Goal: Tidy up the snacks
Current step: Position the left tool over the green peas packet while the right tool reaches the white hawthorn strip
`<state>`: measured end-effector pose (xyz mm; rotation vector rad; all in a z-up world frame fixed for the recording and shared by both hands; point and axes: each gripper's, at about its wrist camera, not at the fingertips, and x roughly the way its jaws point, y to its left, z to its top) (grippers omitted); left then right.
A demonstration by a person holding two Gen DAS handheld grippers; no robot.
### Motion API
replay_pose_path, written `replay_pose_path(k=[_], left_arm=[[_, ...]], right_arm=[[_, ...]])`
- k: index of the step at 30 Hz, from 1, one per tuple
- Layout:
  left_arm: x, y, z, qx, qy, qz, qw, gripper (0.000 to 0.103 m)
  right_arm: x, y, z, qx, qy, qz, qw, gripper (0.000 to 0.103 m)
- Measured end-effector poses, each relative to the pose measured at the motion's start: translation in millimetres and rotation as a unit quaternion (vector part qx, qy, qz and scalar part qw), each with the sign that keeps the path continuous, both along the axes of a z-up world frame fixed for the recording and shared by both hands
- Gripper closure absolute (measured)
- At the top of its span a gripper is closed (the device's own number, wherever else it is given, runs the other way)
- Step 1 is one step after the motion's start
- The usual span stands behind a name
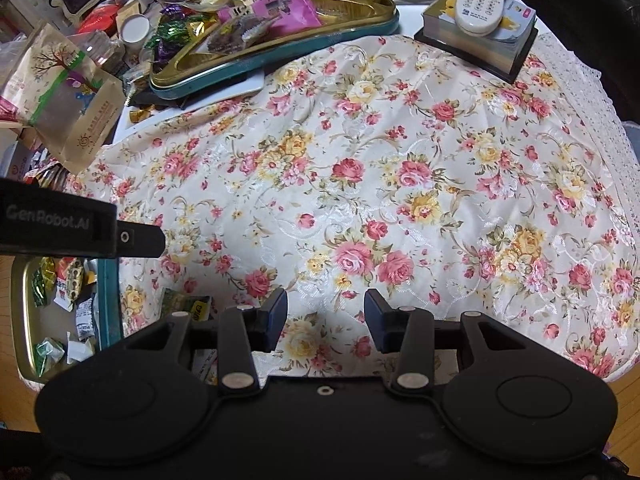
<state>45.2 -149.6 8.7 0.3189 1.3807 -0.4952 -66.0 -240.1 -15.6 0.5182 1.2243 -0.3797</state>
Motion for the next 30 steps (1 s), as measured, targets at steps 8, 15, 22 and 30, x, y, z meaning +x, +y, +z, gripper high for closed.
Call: replay_pose_path(k=[8, 15, 22, 30], left_arm=[[8, 6, -2, 0.002, 0.002, 0.012, 0.9999, 0.054], [8, 9, -1, 0.003, 0.005, 0.021, 0.9998, 0.054], [9, 16, 10, -0.018, 0.002, 0.029, 0.9994, 0.054], [15, 35, 18, -0.035, 0.005, 0.05, 0.9981, 0.055]], right_arm=[[-4, 11, 3, 0.02, -0.019, 0.018, 0.999, 0.058], [0, 44, -1, 0.035, -0.036, 0.074, 0.996, 0.057], [12, 86, -5, -0.007, -0.058, 0.139, 0.989, 0.057], [31, 113, -26, -0.035, -0.043, 0.165, 0.985, 0.058]])
